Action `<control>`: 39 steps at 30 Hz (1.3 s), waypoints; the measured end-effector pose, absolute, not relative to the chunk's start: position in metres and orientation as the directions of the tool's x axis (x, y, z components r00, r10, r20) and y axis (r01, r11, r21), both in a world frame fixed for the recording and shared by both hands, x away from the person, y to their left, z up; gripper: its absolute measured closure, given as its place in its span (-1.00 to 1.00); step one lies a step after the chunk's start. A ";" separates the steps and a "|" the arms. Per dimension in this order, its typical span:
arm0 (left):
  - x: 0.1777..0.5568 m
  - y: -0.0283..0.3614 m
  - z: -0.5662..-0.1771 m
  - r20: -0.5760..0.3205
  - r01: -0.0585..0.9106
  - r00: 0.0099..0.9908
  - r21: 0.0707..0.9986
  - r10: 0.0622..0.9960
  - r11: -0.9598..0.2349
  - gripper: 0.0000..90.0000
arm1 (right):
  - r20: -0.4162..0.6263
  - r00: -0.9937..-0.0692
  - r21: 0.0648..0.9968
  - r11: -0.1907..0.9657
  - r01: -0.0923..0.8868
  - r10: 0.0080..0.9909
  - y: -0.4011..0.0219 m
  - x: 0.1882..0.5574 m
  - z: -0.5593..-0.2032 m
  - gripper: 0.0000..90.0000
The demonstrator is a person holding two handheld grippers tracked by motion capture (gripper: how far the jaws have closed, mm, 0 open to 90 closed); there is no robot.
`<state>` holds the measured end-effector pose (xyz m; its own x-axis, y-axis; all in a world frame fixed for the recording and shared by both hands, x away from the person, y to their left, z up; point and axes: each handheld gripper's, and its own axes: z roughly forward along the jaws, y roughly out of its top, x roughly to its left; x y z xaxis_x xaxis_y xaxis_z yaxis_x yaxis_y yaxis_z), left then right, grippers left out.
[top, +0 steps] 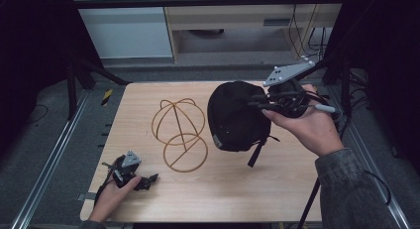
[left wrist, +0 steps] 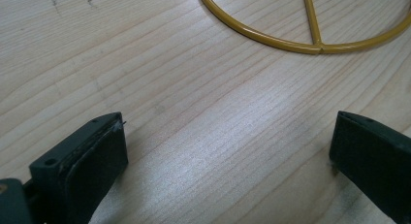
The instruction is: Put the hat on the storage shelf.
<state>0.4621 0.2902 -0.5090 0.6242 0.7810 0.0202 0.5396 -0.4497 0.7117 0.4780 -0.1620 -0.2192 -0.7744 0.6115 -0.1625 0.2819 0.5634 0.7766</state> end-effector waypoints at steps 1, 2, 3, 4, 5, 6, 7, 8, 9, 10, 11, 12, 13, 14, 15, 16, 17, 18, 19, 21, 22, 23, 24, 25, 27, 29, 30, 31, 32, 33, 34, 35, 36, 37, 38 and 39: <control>0.462 0.290 -0.509 0.020 0.540 0.624 0.712 0.781 -0.450 -1.00 | -0.166 -0.776 0.776 0.566 0.278 0.609 -0.160 0.478 -0.218 0.64; 0.462 0.290 -0.509 0.020 0.540 0.624 0.712 0.781 -0.450 -1.00 | -0.166 -0.777 0.776 0.567 0.277 0.607 -0.158 0.477 -0.218 0.64; 0.462 0.290 -0.509 0.020 0.540 0.624 0.712 0.781 -0.450 -1.00 | -0.167 -0.778 0.781 0.563 0.271 0.606 -0.156 0.477 -0.217 0.64; 0.462 0.290 -0.509 0.020 0.540 0.624 0.712 0.781 -0.449 -1.00 | -0.167 -0.778 0.781 0.563 0.271 0.606 -0.156 0.477 -0.217 0.64; 0.462 0.290 -0.509 0.020 0.540 0.624 0.712 0.781 -0.449 -1.00 | -0.169 -0.780 0.782 0.564 0.266 0.603 -0.154 0.476 -0.217 0.64; 0.462 0.290 -0.509 0.020 0.540 0.624 0.712 0.781 -0.449 -1.00 | -0.170 -0.783 0.783 0.564 0.262 0.599 -0.152 0.476 -0.216 0.64; 0.462 0.290 -0.509 0.020 0.541 0.624 0.710 0.781 -0.451 -1.00 | -0.174 -0.787 0.781 0.570 0.256 0.592 -0.148 0.475 -0.215 0.64; 0.462 0.290 -0.509 0.020 0.541 0.624 0.710 0.781 -0.451 -1.00 | -0.175 -0.788 0.780 0.572 0.256 0.591 -0.147 0.474 -0.215 0.64; 0.462 0.290 -0.509 0.020 0.541 0.625 0.710 0.781 -0.451 -1.00 | -0.178 -0.789 0.777 0.576 0.254 0.588 -0.144 0.474 -0.214 0.64; 0.462 0.290 -0.509 0.020 0.541 0.625 0.710 0.781 -0.451 -1.00 | -0.178 -0.789 0.777 0.576 0.254 0.588 -0.144 0.474 -0.214 0.64; 0.462 0.290 -0.509 0.020 0.541 0.624 0.710 0.781 -0.451 -1.00 | -0.185 -0.790 0.779 0.577 0.245 0.585 -0.140 0.473 -0.212 0.64; 0.462 0.290 -0.509 0.020 0.541 0.624 0.710 0.781 -0.451 -1.00 | -0.185 -0.790 0.779 0.577 0.245 0.585 -0.140 0.473 -0.212 0.64; 0.462 0.290 -0.509 0.021 0.541 0.624 0.710 0.781 -0.451 -1.00 | -0.187 -0.789 0.782 0.575 0.240 0.585 -0.136 0.473 -0.210 0.64; 0.462 0.290 -0.509 0.020 0.541 0.624 0.710 0.781 -0.451 -1.00 | -0.187 -0.789 0.782 0.575 0.240 0.585 -0.136 0.473 -0.210 0.64; 0.462 0.290 -0.509 0.020 0.541 0.624 0.710 0.781 -0.451 -1.00 | -0.189 -0.795 0.784 0.576 0.232 0.577 -0.132 0.472 -0.207 0.64; 0.462 0.290 -0.509 0.020 0.541 0.624 0.710 0.781 -0.451 -1.00 | -0.189 -0.795 0.784 0.576 0.232 0.577 -0.132 0.472 -0.207 0.64; 0.462 0.290 -0.509 0.020 0.541 0.624 0.710 0.781 -0.451 -1.00 | -0.192 -0.799 0.785 0.578 0.224 0.570 -0.129 0.471 -0.203 0.64; 0.462 0.290 -0.509 0.020 0.541 0.624 0.710 0.781 -0.451 -1.00 | -0.192 -0.799 0.785 0.578 0.224 0.570 -0.129 0.471 -0.203 0.64; 0.462 0.290 -0.509 0.020 0.541 0.624 0.710 0.781 -0.451 -1.00 | -0.194 -0.802 0.786 0.578 0.218 0.565 -0.127 0.470 -0.200 0.64; 0.462 0.290 -0.509 0.019 0.541 0.622 0.711 0.783 -0.448 -1.00 | -0.198 -0.807 0.786 0.582 0.209 0.557 -0.120 0.471 -0.194 0.64; 0.462 0.290 -0.509 0.019 0.541 0.622 0.711 0.783 -0.448 -1.00 | -0.198 -0.807 0.786 0.582 0.209 0.557 -0.120 0.471 -0.194 0.64; 0.462 0.290 -0.509 0.019 0.542 0.622 0.711 0.783 -0.448 -1.00 | -0.204 -0.808 0.786 0.584 0.201 0.553 -0.117 0.471 -0.192 0.64; 0.462 0.290 -0.509 0.020 0.542 0.622 0.711 0.783 -0.448 -1.00 | -0.206 -0.809 0.786 0.585 0.199 0.551 -0.114 0.470 -0.190 0.64; 0.462 0.290 -0.509 0.019 0.542 0.621 0.711 0.783 -0.448 -1.00 | -0.215 -0.813 0.785 0.591 0.186 0.542 -0.107 0.469 -0.187 0.64; 0.462 0.290 -0.509 0.019 0.543 0.621 0.711 0.784 -0.447 -1.00 | -0.224 -0.815 0.782 0.597 0.177 0.534 -0.101 0.468 -0.185 0.64; 0.462 0.290 -0.509 0.021 0.542 0.621 0.711 0.783 -0.449 -1.00 | -0.225 -0.817 0.781 0.599 0.175 0.531 -0.098 0.468 -0.184 0.64; 0.462 0.290 -0.509 0.021 0.542 0.621 0.711 0.783 -0.449 -1.00 | -0.230 -0.817 0.778 0.604 0.171 0.528 -0.096 0.468 -0.184 0.64; 0.462 0.290 -0.509 0.021 0.542 0.621 0.711 0.783 -0.449 -1.00 | -0.234 -0.819 0.776 0.608 0.167 0.524 -0.090 0.468 -0.184 0.64; 0.462 0.290 -0.509 0.021 0.542 0.621 0.711 0.783 -0.449 -1.00 | -0.238 -0.820 0.775 0.610 0.163 0.521 -0.088 0.468 -0.183 0.64; 0.462 0.290 -0.509 0.019 0.543 0.623 0.709 0.782 -0.450 -1.00 | -0.241 -0.820 0.774 0.613 0.161 0.519 -0.085 0.468 -0.183 0.64; 0.462 0.290 -0.509 0.019 0.543 0.623 0.709 0.782 -0.450 -1.00 | -0.241 -0.820 0.774 0.613 0.161 0.519 -0.085 0.468 -0.183 0.64; 0.462 0.290 -0.509 0.019 0.543 0.623 0.709 0.782 -0.450 -1.00 | -0.244 -0.821 0.773 0.615 0.156 0.515 -0.083 0.467 -0.183 0.64; 0.462 0.290 -0.509 0.019 0.543 0.623 0.709 0.782 -0.450 -1.00 | -0.249 -0.822 0.770 0.619 0.153 0.512 -0.081 0.467 -0.183 0.64; 0.462 0.290 -0.509 0.019 0.543 0.623 0.709 0.782 -0.450 -1.00 | -0.246 -0.824 0.769 0.620 0.154 0.511 -0.078 0.467 -0.183 0.64; 0.462 0.290 -0.509 0.019 0.543 0.623 0.709 0.782 -0.450 -1.00 | -0.246 -0.824 0.769 0.620 0.154 0.511 -0.078 0.467 -0.183 0.64; 0.462 0.290 -0.509 0.019 0.543 0.623 0.709 0.782 -0.450 -1.00 | -0.254 -0.825 0.764 0.628 0.149 0.505 -0.075 0.467 -0.183 0.64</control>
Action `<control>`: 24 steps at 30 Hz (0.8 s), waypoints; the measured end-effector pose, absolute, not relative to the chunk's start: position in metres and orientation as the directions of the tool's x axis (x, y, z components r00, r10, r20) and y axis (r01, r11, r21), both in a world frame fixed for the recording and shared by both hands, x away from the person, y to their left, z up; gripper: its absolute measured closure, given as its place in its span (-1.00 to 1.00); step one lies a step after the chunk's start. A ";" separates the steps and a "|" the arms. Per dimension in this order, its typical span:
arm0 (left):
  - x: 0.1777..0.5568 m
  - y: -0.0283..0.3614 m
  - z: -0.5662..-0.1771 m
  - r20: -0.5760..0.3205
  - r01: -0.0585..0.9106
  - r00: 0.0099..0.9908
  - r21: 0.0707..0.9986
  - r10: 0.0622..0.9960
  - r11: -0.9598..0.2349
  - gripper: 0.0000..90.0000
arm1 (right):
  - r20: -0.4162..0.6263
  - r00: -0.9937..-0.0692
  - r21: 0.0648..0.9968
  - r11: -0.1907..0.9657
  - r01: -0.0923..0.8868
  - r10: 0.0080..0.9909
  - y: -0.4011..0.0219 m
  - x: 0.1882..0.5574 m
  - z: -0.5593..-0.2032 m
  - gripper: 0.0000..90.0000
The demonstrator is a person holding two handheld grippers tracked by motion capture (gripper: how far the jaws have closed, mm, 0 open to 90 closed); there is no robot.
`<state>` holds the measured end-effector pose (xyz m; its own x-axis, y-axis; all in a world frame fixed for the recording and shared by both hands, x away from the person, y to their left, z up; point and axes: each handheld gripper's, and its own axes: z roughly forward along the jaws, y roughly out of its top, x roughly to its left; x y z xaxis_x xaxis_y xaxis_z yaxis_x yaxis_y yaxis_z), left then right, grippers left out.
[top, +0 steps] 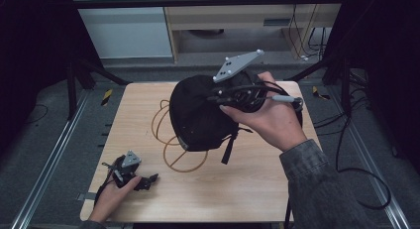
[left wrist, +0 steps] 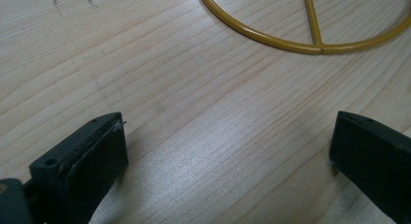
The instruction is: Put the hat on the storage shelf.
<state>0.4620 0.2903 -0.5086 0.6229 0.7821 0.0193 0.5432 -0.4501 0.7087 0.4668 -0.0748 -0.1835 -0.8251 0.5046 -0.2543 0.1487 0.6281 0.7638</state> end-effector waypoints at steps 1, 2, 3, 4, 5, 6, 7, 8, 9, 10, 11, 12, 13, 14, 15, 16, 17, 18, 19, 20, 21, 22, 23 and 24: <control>0.462 0.290 -0.509 0.019 0.543 0.623 0.709 0.782 -0.450 -1.00 | -0.254 -0.825 0.764 0.628 0.149 0.505 -0.075 0.467 -0.183 0.64; 0.462 0.290 -0.509 0.019 0.543 0.623 0.709 0.782 -0.450 -1.00 | -0.257 -0.828 0.760 0.634 0.146 0.498 -0.073 0.468 -0.184 0.64; 0.462 0.290 -0.509 0.019 0.543 0.623 0.709 0.782 -0.450 -1.00 | -0.257 -0.828 0.760 0.634 0.146 0.498 -0.073 0.468 -0.184 0.64; 0.462 0.290 -0.509 0.020 0.543 0.623 0.709 0.782 -0.450 -1.00 | -0.258 -0.829 0.755 0.639 0.147 0.496 -0.071 0.468 -0.183 0.64; 0.462 0.290 -0.509 0.020 0.543 0.623 0.709 0.782 -0.450 -1.00 | -0.258 -0.829 0.755 0.639 0.147 0.496 -0.071 0.468 -0.183 0.64; 0.462 0.290 -0.509 0.019 0.543 0.623 0.709 0.782 -0.450 -1.00 | -0.261 -0.831 0.752 0.643 0.145 0.491 -0.070 0.469 -0.183 0.64; 0.462 0.290 -0.509 0.020 0.543 0.623 0.709 0.782 -0.451 -1.00 | -0.264 -0.830 0.748 0.648 0.146 0.492 -0.068 0.470 -0.182 0.64; 0.462 0.290 -0.509 0.019 0.543 0.623 0.709 0.782 -0.450 -1.00 | -0.261 -0.832 0.745 0.650 0.148 0.489 -0.067 0.470 -0.181 0.64; 0.462 0.290 -0.509 0.019 0.543 0.623 0.709 0.782 -0.450 -1.00 | -0.265 -0.833 0.742 0.654 0.146 0.486 -0.066 0.471 -0.180 0.64; 0.462 0.290 -0.509 0.019 0.543 0.623 0.709 0.782 -0.450 -1.00 | -0.266 -0.834 0.740 0.657 0.145 0.484 -0.064 0.471 -0.178 0.64; 0.462 0.290 -0.509 0.019 0.543 0.623 0.709 0.782 -0.450 -1.00 | -0.269 -0.835 0.737 0.660 0.142 0.480 -0.062 0.472 -0.176 0.64; 0.462 0.290 -0.509 0.019 0.543 0.623 0.709 0.782 -0.450 -1.00 | -0.276 -0.838 0.728 0.671 0.138 0.471 -0.058 0.473 -0.174 0.64; 0.462 0.290 -0.509 0.020 0.543 0.623 0.709 0.782 -0.450 -1.00 | -0.278 -0.840 0.723 0.677 0.137 0.467 -0.056 0.473 -0.173 0.64; 0.462 0.290 -0.509 0.020 0.543 0.623 0.709 0.782 -0.450 -1.00 | -0.279 -0.841 0.719 0.681 0.138 0.464 -0.054 0.474 -0.172 0.64; 0.462 0.290 -0.509 0.020 0.543 0.623 0.709 0.782 -0.450 -1.00 | -0.279 -0.841 0.719 0.681 0.138 0.464 -0.054 0.474 -0.172 0.64; 0.462 0.290 -0.509 0.019 0.543 0.623 0.709 0.782 -0.450 -1.00 | -0.279 -0.842 0.715 0.685 0.139 0.461 -0.052 0.474 -0.171 0.64; 0.462 0.290 -0.509 0.019 0.543 0.623 0.709 0.782 -0.450 -1.00 | -0.281 -0.842 0.710 0.691 0.140 0.460 -0.050 0.475 -0.170 0.64; 0.462 0.290 -0.509 0.019 0.543 0.623 0.709 0.782 -0.450 -1.00 | -0.282 -0.845 0.700 0.700 0.144 0.456 -0.046 0.477 -0.168 0.64; 0.462 0.290 -0.509 0.019 0.543 0.623 0.709 0.782 -0.450 -1.00 | -0.280 -0.845 0.694 0.705 0.149 0.455 -0.045 0.478 -0.167 0.64; 0.462 0.290 -0.509 0.019 0.543 0.623 0.709 0.782 -0.450 -1.00 | -0.275 -0.848 0.692 0.706 0.153 0.453 -0.044 0.478 -0.167 0.64; 0.462 0.290 -0.509 0.019 0.543 0.623 0.709 0.782 -0.450 -1.00 | -0.275 -0.848 0.692 0.706 0.153 0.453 -0.044 0.478 -0.167 0.64; 0.462 0.290 -0.509 0.019 0.543 0.623 0.709 0.782 -0.450 -1.00 | -0.277 -0.851 0.682 0.715 0.153 0.446 -0.040 0.480 -0.165 0.63; 0.462 0.290 -0.509 0.019 0.543 0.623 0.709 0.782 -0.450 -1.00 | -0.277 -0.851 0.682 0.715 0.153 0.446 -0.040 0.480 -0.165 0.63; 0.462 0.290 -0.509 0.019 0.543 0.623 0.709 0.782 -0.450 -1.00 | -0.283 -0.852 0.674 0.723 0.149 0.440 -0.037 0.481 -0.164 0.63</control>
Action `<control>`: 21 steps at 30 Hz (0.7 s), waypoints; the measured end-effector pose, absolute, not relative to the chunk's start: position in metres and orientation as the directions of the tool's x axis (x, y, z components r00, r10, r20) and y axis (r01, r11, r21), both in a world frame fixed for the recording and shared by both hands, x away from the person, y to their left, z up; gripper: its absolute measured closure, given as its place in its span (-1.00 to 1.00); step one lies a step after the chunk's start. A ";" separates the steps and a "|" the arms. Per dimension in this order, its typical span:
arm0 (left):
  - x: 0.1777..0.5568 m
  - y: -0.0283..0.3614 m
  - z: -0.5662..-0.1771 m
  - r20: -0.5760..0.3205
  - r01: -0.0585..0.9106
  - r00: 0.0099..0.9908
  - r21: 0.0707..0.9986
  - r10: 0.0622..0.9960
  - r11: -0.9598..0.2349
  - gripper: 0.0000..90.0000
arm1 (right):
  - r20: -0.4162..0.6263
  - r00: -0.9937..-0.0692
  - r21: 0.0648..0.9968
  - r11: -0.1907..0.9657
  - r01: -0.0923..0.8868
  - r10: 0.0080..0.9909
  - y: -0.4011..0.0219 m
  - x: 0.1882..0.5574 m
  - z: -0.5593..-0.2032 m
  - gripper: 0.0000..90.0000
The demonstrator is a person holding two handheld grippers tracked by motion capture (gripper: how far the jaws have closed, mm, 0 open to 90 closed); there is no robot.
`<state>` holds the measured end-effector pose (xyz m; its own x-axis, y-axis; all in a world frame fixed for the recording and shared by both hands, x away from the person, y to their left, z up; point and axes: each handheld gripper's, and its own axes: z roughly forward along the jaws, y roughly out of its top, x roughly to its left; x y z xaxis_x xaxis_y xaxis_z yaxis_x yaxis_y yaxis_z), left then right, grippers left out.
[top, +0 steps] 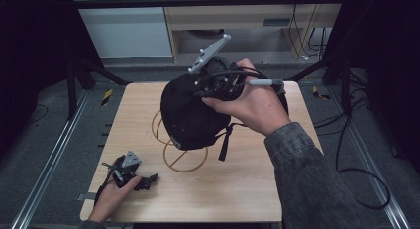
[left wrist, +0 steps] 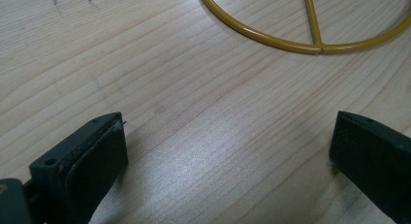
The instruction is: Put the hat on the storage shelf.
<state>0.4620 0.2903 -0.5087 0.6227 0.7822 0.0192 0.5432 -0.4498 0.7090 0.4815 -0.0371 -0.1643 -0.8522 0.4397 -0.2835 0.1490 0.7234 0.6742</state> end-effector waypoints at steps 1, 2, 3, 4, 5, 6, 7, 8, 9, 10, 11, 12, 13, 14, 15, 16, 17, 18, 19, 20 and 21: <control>0.462 0.290 -0.509 0.019 0.543 0.623 0.709 0.782 -0.450 -1.00 | -0.283 -0.852 0.674 0.723 0.149 0.440 -0.037 0.481 -0.164 0.63; 0.462 0.290 -0.509 0.019 0.543 0.623 0.709 0.782 -0.450 -1.00 | -0.286 -0.852 0.672 0.725 0.149 0.439 -0.036 0.482 -0.164 0.63; 0.462 0.290 -0.509 0.019 0.543 0.623 0.709 0.782 -0.450 -1.00 | -0.286 -0.853 0.669 0.728 0.148 0.436 -0.034 0.483 -0.164 0.63; 0.462 0.290 -0.509 0.022 0.543 0.625 0.707 0.781 -0.454 -1.00 | -0.287 -0.855 0.666 0.731 0.146 0.432 -0.031 0.485 -0.164 0.64; 0.462 0.290 -0.509 0.022 0.543 0.625 0.707 0.781 -0.454 -1.00 | -0.287 -0.856 0.663 0.734 0.146 0.430 -0.030 0.486 -0.164 0.63; 0.462 0.291 -0.508 0.021 0.543 0.625 0.706 0.780 -0.454 -1.00 | -0.287 -0.856 0.658 0.738 0.149 0.429 -0.028 0.487 -0.164 0.63; 0.462 0.291 -0.508 0.021 0.543 0.625 0.706 0.780 -0.454 -1.00 | -0.287 -0.856 0.658 0.738 0.149 0.429 -0.028 0.487 -0.164 0.63; 0.462 0.290 -0.509 0.023 0.541 0.623 0.708 0.782 -0.453 -1.00 | -0.285 -0.857 0.656 0.739 0.152 0.429 -0.025 0.489 -0.165 0.63; 0.462 0.290 -0.509 0.023 0.541 0.623 0.708 0.782 -0.453 -1.00 | -0.285 -0.857 0.656 0.739 0.152 0.429 -0.025 0.489 -0.165 0.63; 0.462 0.290 -0.509 0.019 0.543 0.623 0.709 0.782 -0.450 -1.00 | -0.286 -0.858 0.659 0.738 0.148 0.427 -0.023 0.491 -0.166 0.64; 0.462 0.290 -0.509 0.019 0.543 0.623 0.709 0.782 -0.450 -1.00 | -0.289 -0.859 0.656 0.741 0.145 0.424 -0.021 0.492 -0.166 0.64; 0.462 0.290 -0.509 0.020 0.543 0.622 0.709 0.783 -0.450 -1.00 | -0.293 -0.858 0.653 0.744 0.144 0.423 -0.020 0.493 -0.166 0.63; 0.462 0.290 -0.509 0.020 0.543 0.622 0.709 0.783 -0.450 -1.00 | -0.292 -0.858 0.653 0.743 0.144 0.423 -0.018 0.494 -0.166 0.64; 0.462 0.290 -0.509 0.020 0.543 0.622 0.709 0.783 -0.450 -1.00 | -0.292 -0.857 0.652 0.744 0.146 0.424 -0.016 0.495 -0.166 0.64; 0.462 0.290 -0.509 0.020 0.543 0.622 0.709 0.783 -0.450 -1.00 | -0.294 -0.856 0.653 0.743 0.145 0.425 -0.015 0.497 -0.166 0.63; 0.462 0.290 -0.509 0.020 0.543 0.622 0.709 0.783 -0.450 -1.00 | -0.296 -0.856 0.652 0.745 0.143 0.424 -0.014 0.499 -0.166 0.64; 0.462 0.290 -0.509 0.020 0.543 0.622 0.709 0.783 -0.450 -1.00 | -0.296 -0.856 0.652 0.745 0.143 0.424 -0.014 0.499 -0.166 0.64; 0.462 0.290 -0.509 0.020 0.543 0.622 0.709 0.783 -0.450 -1.00 | -0.294 -0.856 0.653 0.743 0.145 0.426 -0.013 0.500 -0.166 0.63; 0.462 0.290 -0.509 0.020 0.543 0.622 0.709 0.783 -0.450 -1.00 | -0.292 -0.855 0.655 0.741 0.147 0.428 -0.011 0.502 -0.166 0.64; 0.462 0.290 -0.509 0.020 0.543 0.622 0.709 0.783 -0.450 -1.00 | -0.286 -0.854 0.657 0.738 0.155 0.434 -0.008 0.506 -0.167 0.64; 0.462 0.290 -0.509 0.020 0.543 0.622 0.709 0.783 -0.450 -1.00 | -0.286 -0.854 0.657 0.738 0.155 0.434 -0.008 0.506 -0.167 0.64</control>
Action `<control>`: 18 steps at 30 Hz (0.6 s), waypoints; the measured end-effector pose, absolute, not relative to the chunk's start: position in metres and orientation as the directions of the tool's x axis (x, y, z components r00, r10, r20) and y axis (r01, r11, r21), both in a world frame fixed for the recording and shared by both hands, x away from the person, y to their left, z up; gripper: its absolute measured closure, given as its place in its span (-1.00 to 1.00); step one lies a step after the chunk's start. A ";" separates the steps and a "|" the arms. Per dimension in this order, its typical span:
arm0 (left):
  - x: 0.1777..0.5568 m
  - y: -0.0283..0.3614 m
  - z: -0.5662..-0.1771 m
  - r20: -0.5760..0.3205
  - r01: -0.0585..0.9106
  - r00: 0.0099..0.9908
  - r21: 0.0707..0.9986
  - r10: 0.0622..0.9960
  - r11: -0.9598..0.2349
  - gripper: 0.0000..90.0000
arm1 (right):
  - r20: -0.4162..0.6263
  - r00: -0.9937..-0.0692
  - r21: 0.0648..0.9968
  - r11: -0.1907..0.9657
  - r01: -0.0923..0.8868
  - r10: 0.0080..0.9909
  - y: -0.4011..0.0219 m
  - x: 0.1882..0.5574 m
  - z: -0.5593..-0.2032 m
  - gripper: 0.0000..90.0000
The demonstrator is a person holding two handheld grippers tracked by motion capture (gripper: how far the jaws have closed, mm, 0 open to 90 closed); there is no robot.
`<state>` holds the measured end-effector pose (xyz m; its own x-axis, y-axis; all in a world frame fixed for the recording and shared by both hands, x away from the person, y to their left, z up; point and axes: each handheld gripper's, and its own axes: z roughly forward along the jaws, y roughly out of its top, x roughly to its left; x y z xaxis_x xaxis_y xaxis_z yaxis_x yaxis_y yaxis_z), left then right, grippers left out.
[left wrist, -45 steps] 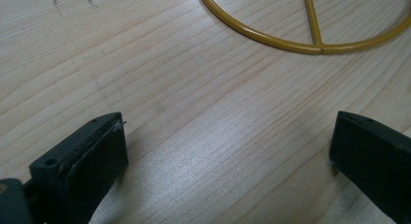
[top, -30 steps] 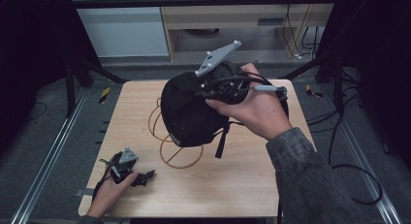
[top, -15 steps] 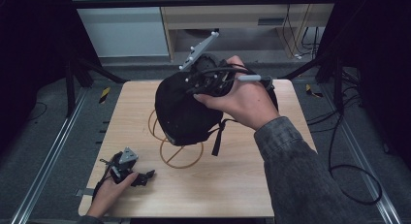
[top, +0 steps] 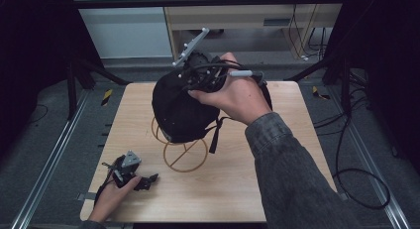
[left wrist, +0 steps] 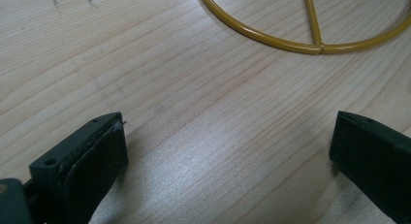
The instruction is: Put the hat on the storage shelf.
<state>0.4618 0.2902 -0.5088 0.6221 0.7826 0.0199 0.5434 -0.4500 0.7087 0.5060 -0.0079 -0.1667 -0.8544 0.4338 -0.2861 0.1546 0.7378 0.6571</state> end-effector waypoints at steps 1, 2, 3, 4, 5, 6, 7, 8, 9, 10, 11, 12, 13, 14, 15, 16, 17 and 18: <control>0.462 0.290 -0.509 0.020 0.543 0.622 0.709 0.783 -0.450 -1.00 | -0.282 -0.856 0.654 0.739 0.159 0.433 -0.003 0.510 -0.169 0.63; 0.462 0.290 -0.509 0.020 0.543 0.622 0.708 0.782 -0.450 -1.00 | -0.282 -0.856 0.654 0.739 0.159 0.433 -0.003 0.510 -0.169 0.63; 0.462 0.290 -0.509 0.020 0.543 0.622 0.709 0.782 -0.450 -1.00 | -0.280 -0.860 0.647 0.746 0.158 0.426 0.001 0.513 -0.172 0.63; 0.462 0.290 -0.509 0.020 0.543 0.622 0.709 0.782 -0.450 -1.00 | -0.276 -0.861 0.647 0.745 0.162 0.427 0.003 0.515 -0.174 0.63; 0.462 0.290 -0.509 0.020 0.543 0.622 0.708 0.782 -0.450 -1.00 | -0.274 -0.862 0.647 0.745 0.164 0.427 0.005 0.516 -0.175 0.63; 0.462 0.290 -0.509 0.020 0.543 0.622 0.709 0.783 -0.450 -1.00 | -0.274 -0.862 0.647 0.745 0.164 0.427 0.005 0.516 -0.175 0.63; 0.462 0.290 -0.509 0.020 0.543 0.622 0.709 0.782 -0.450 -1.00 | -0.272 -0.862 0.643 0.747 0.169 0.428 0.007 0.517 -0.176 0.63; 0.462 0.290 -0.509 0.020 0.543 0.622 0.709 0.783 -0.450 -1.00 | -0.272 -0.863 0.641 0.749 0.168 0.426 0.009 0.519 -0.178 0.63; 0.462 0.290 -0.509 0.020 0.543 0.623 0.708 0.782 -0.451 -1.00 | -0.276 -0.863 0.637 0.753 0.165 0.422 0.011 0.520 -0.179 0.63; 0.462 0.290 -0.509 0.020 0.543 0.623 0.708 0.782 -0.451 -1.00 | -0.270 -0.864 0.636 0.753 0.172 0.425 0.013 0.521 -0.180 0.63; 0.462 0.290 -0.509 0.020 0.543 0.624 0.708 0.781 -0.451 -1.00 | -0.271 -0.865 0.633 0.755 0.171 0.423 0.015 0.522 -0.181 0.63; 0.462 0.290 -0.509 0.020 0.543 0.624 0.708 0.781 -0.452 -1.00 | -0.271 -0.865 0.627 0.759 0.173 0.422 0.019 0.525 -0.184 0.63; 0.462 0.290 -0.509 0.020 0.543 0.624 0.708 0.781 -0.452 -1.00 | -0.270 -0.866 0.624 0.762 0.176 0.421 0.021 0.526 -0.186 0.63; 0.462 0.290 -0.509 0.020 0.543 0.624 0.708 0.781 -0.452 -1.00 | -0.269 -0.866 0.619 0.764 0.179 0.421 0.023 0.527 -0.188 0.63; 0.462 0.290 -0.509 0.020 0.543 0.624 0.708 0.781 -0.452 -1.00 | -0.270 -0.867 0.613 0.769 0.179 0.418 0.025 0.528 -0.190 0.63; 0.462 0.290 -0.509 0.020 0.543 0.624 0.708 0.781 -0.452 -1.00 | -0.270 -0.867 0.613 0.769 0.179 0.418 0.025 0.528 -0.190 0.63; 0.462 0.290 -0.509 0.021 0.542 0.624 0.708 0.781 -0.452 -1.00 | -0.269 -0.868 0.610 0.771 0.180 0.416 0.027 0.529 -0.192 0.63; 0.462 0.290 -0.509 0.020 0.542 0.624 0.709 0.781 -0.451 -1.00 | -0.272 -0.868 0.607 0.774 0.180 0.415 0.028 0.530 -0.193 0.63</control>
<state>0.4620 0.2903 -0.5088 0.6238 0.7813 0.0205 0.5422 -0.4515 0.7086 0.5301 0.0285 -0.1934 -0.8682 0.4149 -0.2721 0.1797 0.7741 0.6070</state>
